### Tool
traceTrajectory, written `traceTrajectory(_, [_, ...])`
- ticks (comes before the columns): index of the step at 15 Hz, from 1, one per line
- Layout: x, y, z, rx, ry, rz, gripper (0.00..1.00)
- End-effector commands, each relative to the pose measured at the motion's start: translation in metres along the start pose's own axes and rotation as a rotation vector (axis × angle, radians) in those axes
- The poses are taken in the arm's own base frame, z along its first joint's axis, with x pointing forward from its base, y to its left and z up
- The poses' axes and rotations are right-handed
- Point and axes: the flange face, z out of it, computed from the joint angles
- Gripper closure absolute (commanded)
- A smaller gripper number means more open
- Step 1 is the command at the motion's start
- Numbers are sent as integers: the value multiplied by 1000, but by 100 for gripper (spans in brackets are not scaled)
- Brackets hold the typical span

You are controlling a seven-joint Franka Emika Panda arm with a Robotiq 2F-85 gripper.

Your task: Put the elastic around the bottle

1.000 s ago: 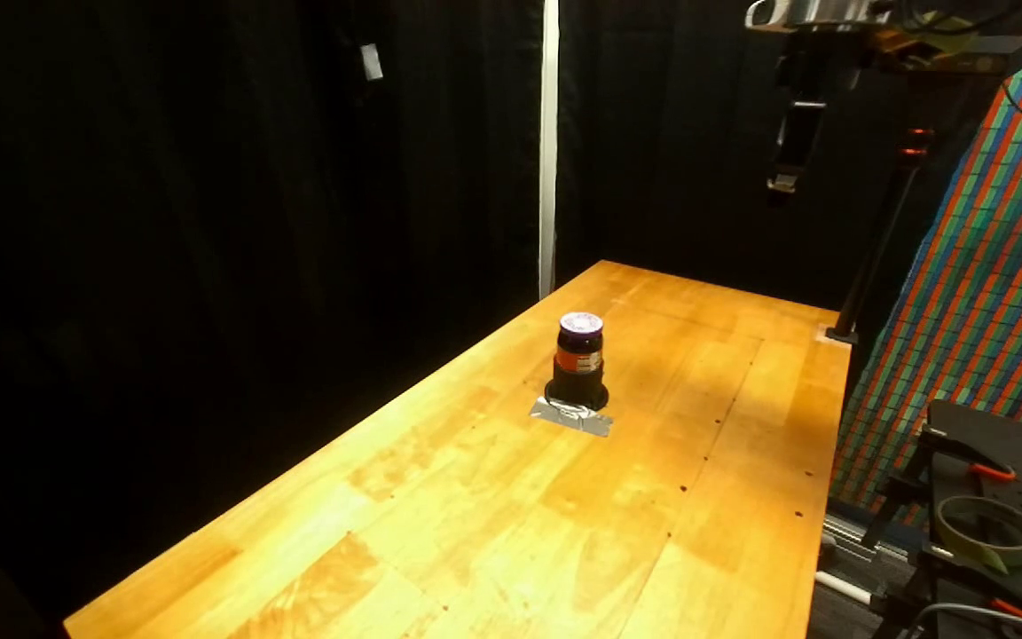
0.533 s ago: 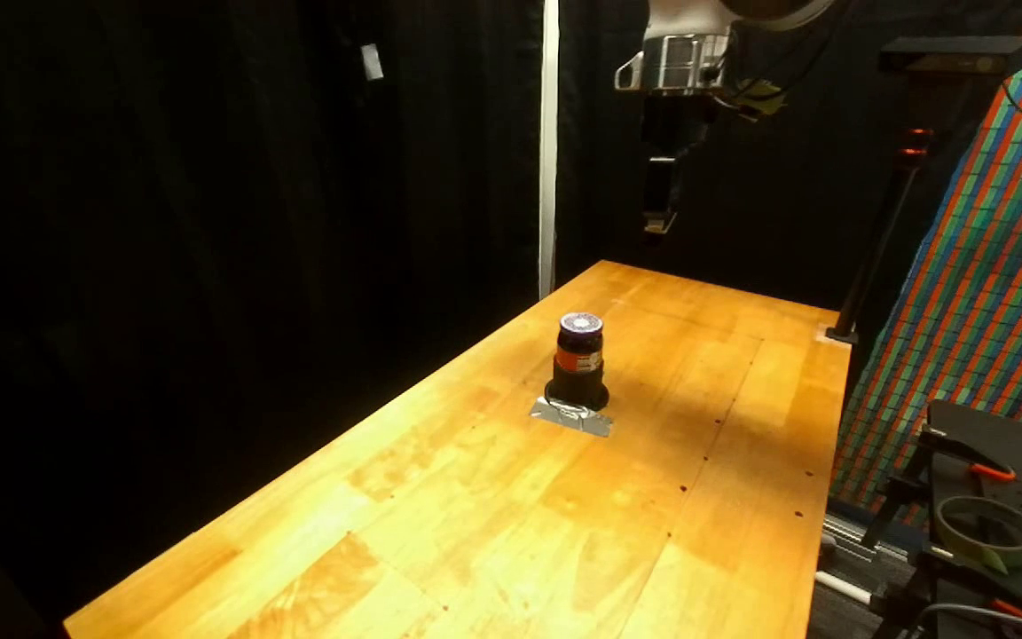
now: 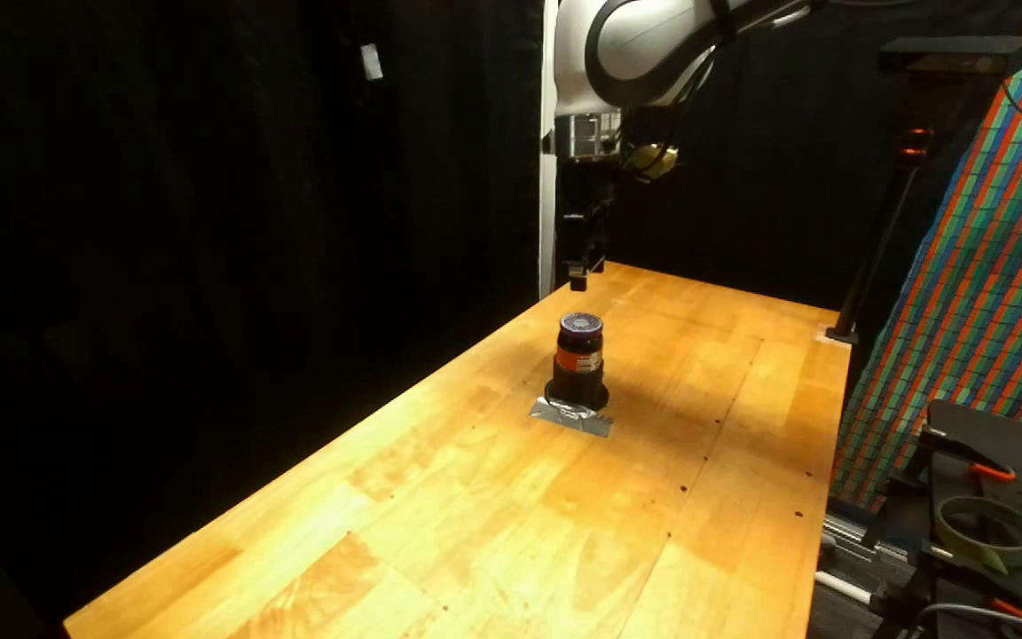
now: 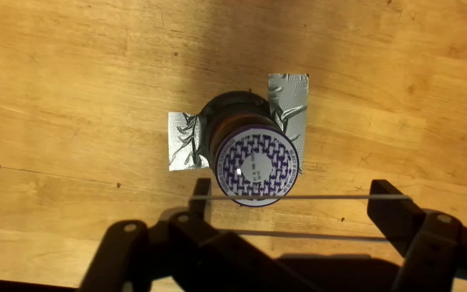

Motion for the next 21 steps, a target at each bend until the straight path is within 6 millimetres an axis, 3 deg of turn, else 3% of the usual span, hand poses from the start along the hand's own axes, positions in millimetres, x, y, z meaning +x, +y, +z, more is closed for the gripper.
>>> traceTrajectory(1, [24,6,15,6,-32,8,0])
traceTrajectory(9, [48,19,72,32,-81,20,0])
traceTrajectory(15, [55,21,84,29,-92,24,0])
traceTrajectory(21, [42,17,87,23,-211,16,0])
